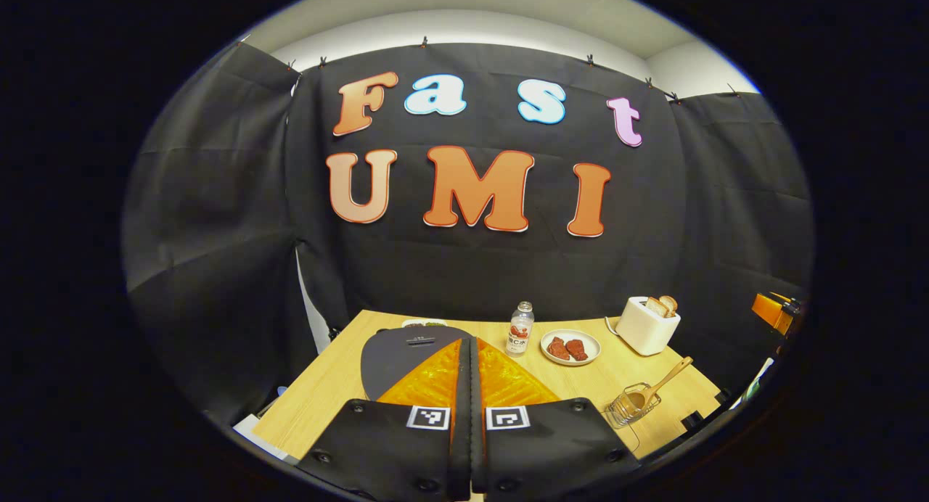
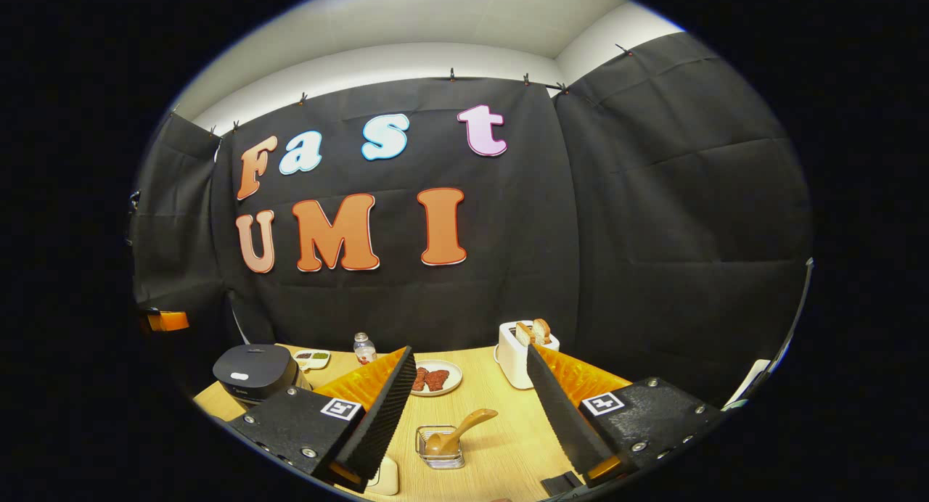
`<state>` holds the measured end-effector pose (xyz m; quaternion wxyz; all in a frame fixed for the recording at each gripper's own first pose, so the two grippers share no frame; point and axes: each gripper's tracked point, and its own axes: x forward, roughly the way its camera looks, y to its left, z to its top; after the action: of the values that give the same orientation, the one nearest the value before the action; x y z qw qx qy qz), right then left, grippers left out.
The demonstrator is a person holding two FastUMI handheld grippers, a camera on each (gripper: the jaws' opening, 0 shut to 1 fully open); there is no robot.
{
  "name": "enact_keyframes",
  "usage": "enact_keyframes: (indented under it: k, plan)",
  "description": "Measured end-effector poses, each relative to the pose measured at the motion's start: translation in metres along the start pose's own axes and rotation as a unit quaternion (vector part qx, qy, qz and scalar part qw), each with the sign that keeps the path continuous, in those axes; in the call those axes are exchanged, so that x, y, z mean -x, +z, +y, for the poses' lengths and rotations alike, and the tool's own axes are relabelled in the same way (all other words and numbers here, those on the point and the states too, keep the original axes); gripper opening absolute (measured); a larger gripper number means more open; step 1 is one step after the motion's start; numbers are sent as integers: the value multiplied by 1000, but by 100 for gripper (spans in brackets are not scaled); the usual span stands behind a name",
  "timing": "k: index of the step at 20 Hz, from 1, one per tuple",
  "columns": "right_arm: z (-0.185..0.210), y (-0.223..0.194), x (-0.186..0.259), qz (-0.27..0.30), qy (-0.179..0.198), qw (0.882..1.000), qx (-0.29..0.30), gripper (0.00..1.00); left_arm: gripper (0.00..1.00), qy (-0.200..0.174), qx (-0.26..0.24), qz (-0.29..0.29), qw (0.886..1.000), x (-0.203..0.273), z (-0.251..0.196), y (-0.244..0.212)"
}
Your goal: Close the left gripper, press the button to open the rice cooker; take a wooden spoon from the chopstick holder with the right hand, scoop a spoonful of rice and pour it into the rice cooker, then put the wooden spoon back into the chopstick holder.
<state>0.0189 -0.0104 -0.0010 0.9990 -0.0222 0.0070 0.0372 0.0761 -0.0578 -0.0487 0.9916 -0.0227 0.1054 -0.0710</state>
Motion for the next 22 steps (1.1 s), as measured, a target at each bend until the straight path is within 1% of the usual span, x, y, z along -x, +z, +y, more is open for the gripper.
enact_keyframes:
  k: [1, 2, 4, 7, 8, 9, 10, 11, 12, 13, 14, 15, 16, 17, 19, 20, 22]
  plan:
    - [-1, -1, 0, 2, -2, 1000, 0, 95, 4, -2, 4, 3, 1000, -11, 0, -1]
    - [-3, -4, 1, 5, -3, 1000, 0, 100, 5, -2, 5, 9, 1000, -21, 1, -6]
    - [-7, -5, 1, 9, -8, 1000, -3, 100, 5, -4, 1, 31, 1000, -43, 0, -20]
    - [-13, -11, -1, 14, -15, 1000, 1, 100, 5, -3, -12, 75, 997, -74, 7, -55]
    - [-15, -10, -2, 16, -19, 1000, 6, 95, 5, 0, -6, 92, 996, -81, 10, -71]
    - [-19, -10, -4, 16, -23, 1000, 10, 95, 5, 5, -5, 107, 994, -87, 14, -84]
    - [-22, -9, -4, 15, -26, 999, 11, 100, 2, 8, -5, 120, 993, -93, 17, -99]
    - [-25, -8, -4, 14, -29, 999, 10, 95, 5, 11, -2, 133, 991, -98, 20, -112]
    - [-27, -8, -4, 14, -31, 999, 9, 95, 5, 16, 2, 143, 990, -101, 23, -121]
    - [-30, -9, -4, 16, -34, 999, 7, 95, 1, 21, 9, 151, 988, -103, 26, -127]
    - [-32, -11, -3, 17, -36, 999, 7, 95, 5, 24, 14, 156, 987, -103, 28, -131]
    - [-34, -12, -3, 18, -40, 999, 8, 100, 5, 28, 15, 159, 987, -102, 31, -134]
    - [-36, -13, -2, 20, -42, 999, 10, 100, 2, 28, 16, 166, 986, -96, 31, -138]
    - [-38, -14, -1, 22, -44, 999, 11, 100, 5, 28, 12, 156, 987, -97, 31, -134]
    - [-39, -17, -1, 27, -46, 999, 11, 100, 5, 28, -2, 168, 985, -93, 31, -138]
    - [-39, -18, 0, 28, -47, 998, 8, 95, 5, 30, -8, 169, 985, -91, 29, -141]
    - [-38, -22, 0, 31, -47, 998, 1, 95, 5, 35, -8, 174, 984, -89, 29, -146]
